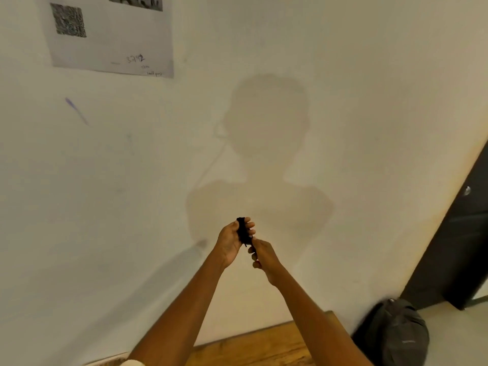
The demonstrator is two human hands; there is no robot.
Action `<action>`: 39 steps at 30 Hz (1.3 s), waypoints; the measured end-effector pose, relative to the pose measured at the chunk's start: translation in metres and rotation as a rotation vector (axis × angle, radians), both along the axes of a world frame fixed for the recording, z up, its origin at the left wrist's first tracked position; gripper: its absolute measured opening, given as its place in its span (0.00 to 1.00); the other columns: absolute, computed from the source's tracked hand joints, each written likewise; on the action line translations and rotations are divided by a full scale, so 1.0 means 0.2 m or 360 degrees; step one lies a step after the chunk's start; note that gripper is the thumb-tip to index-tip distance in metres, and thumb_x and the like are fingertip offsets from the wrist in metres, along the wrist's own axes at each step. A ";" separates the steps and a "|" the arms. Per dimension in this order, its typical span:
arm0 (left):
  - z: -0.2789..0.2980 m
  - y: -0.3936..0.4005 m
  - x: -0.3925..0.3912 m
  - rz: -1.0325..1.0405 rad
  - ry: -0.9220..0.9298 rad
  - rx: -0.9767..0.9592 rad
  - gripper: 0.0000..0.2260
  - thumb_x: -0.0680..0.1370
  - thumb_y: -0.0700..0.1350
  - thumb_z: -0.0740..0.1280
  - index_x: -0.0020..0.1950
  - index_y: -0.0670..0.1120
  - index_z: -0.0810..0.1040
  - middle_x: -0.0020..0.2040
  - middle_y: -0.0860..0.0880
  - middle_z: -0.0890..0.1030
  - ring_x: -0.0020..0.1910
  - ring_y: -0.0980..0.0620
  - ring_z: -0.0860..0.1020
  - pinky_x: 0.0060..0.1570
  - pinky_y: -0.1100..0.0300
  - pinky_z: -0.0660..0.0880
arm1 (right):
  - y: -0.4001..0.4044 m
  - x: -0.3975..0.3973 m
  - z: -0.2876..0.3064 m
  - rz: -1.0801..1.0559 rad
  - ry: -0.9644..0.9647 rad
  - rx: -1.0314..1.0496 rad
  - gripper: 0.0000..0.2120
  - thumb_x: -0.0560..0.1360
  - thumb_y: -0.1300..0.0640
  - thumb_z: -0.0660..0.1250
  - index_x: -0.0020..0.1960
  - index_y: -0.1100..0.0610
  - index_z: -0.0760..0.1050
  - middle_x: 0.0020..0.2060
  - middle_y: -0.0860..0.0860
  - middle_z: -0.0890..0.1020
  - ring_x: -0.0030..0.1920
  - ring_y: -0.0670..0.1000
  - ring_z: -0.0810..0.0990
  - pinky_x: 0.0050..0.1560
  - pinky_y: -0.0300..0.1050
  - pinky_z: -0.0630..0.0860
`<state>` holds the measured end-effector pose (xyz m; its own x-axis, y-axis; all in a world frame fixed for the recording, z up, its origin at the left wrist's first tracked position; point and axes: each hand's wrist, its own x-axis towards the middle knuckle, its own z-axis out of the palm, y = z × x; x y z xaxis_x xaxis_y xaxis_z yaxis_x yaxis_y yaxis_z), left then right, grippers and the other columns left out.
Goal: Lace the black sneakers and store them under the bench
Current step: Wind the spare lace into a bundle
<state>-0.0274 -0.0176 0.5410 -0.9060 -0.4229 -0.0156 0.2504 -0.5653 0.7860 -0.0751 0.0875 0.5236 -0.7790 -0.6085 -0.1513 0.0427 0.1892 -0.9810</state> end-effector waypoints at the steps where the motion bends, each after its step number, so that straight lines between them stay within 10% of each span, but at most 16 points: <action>1: -0.01 0.00 0.00 0.0031 -0.0004 0.0031 0.16 0.83 0.41 0.50 0.50 0.40 0.77 0.42 0.44 0.81 0.39 0.48 0.79 0.47 0.55 0.76 | 0.00 0.01 0.00 0.0016 -0.0119 -0.0108 0.16 0.82 0.47 0.52 0.52 0.56 0.75 0.40 0.51 0.74 0.36 0.47 0.70 0.35 0.38 0.69; 6: -0.06 0.04 -0.02 0.0170 -0.0020 0.0206 0.16 0.82 0.42 0.51 0.50 0.41 0.78 0.36 0.46 0.79 0.39 0.47 0.77 0.46 0.55 0.75 | -0.04 0.04 -0.01 0.0030 -0.0446 -0.0441 0.19 0.82 0.44 0.51 0.58 0.53 0.75 0.52 0.51 0.81 0.53 0.51 0.79 0.50 0.44 0.76; 10: -0.07 0.05 -0.05 0.0273 0.0040 0.0298 0.16 0.82 0.41 0.51 0.48 0.40 0.77 0.31 0.47 0.78 0.36 0.48 0.75 0.44 0.56 0.73 | -0.08 0.07 -0.02 -0.0158 -0.0442 -0.0377 0.14 0.83 0.55 0.53 0.55 0.59 0.75 0.49 0.55 0.80 0.48 0.52 0.78 0.48 0.45 0.76; 14: -0.08 0.05 -0.05 0.0300 -0.0165 -0.0150 0.15 0.83 0.41 0.51 0.47 0.42 0.76 0.40 0.45 0.81 0.36 0.51 0.80 0.43 0.59 0.75 | -0.09 0.07 -0.07 -0.0129 0.0025 0.0141 0.10 0.81 0.62 0.54 0.49 0.62 0.74 0.36 0.53 0.74 0.33 0.48 0.71 0.35 0.39 0.73; 19: -0.12 0.04 0.01 0.0208 -0.0592 -0.0987 0.14 0.84 0.44 0.52 0.49 0.43 0.76 0.42 0.49 0.79 0.41 0.52 0.76 0.39 0.65 0.71 | -0.04 0.03 -0.02 0.0192 0.1076 0.0821 0.11 0.78 0.56 0.63 0.55 0.60 0.79 0.45 0.57 0.82 0.43 0.55 0.80 0.39 0.44 0.71; 26: -0.21 0.07 0.09 -0.0021 -0.0915 -0.1019 0.14 0.81 0.43 0.53 0.42 0.42 0.75 0.35 0.44 0.77 0.31 0.50 0.74 0.33 0.61 0.69 | 0.04 0.07 -0.03 0.0277 0.1612 0.1101 0.11 0.77 0.53 0.63 0.52 0.61 0.75 0.45 0.52 0.72 0.39 0.50 0.72 0.35 0.40 0.65; 32: -0.28 0.08 0.17 -0.0143 -0.1013 -0.0841 0.14 0.81 0.43 0.55 0.37 0.45 0.73 0.28 0.48 0.73 0.28 0.52 0.69 0.33 0.61 0.65 | 0.03 0.10 -0.16 0.0289 0.0804 0.0711 0.22 0.73 0.56 0.69 0.64 0.61 0.67 0.56 0.55 0.74 0.54 0.55 0.76 0.49 0.45 0.72; 36: -0.35 0.07 0.21 -0.0136 -0.1053 -0.0688 0.16 0.82 0.50 0.55 0.41 0.42 0.74 0.28 0.48 0.71 0.24 0.55 0.67 0.27 0.64 0.64 | 0.03 0.14 -0.25 0.0342 0.0510 0.0608 0.14 0.75 0.52 0.65 0.51 0.63 0.75 0.43 0.54 0.78 0.43 0.51 0.76 0.45 0.42 0.73; 39: -0.43 0.10 0.23 0.0133 -0.1215 -0.0656 0.15 0.82 0.51 0.56 0.46 0.40 0.72 0.31 0.46 0.72 0.27 0.54 0.69 0.27 0.64 0.66 | -0.01 0.17 -0.40 0.0383 0.0352 0.0529 0.16 0.73 0.51 0.62 0.43 0.65 0.75 0.39 0.61 0.80 0.41 0.53 0.79 0.53 0.59 0.78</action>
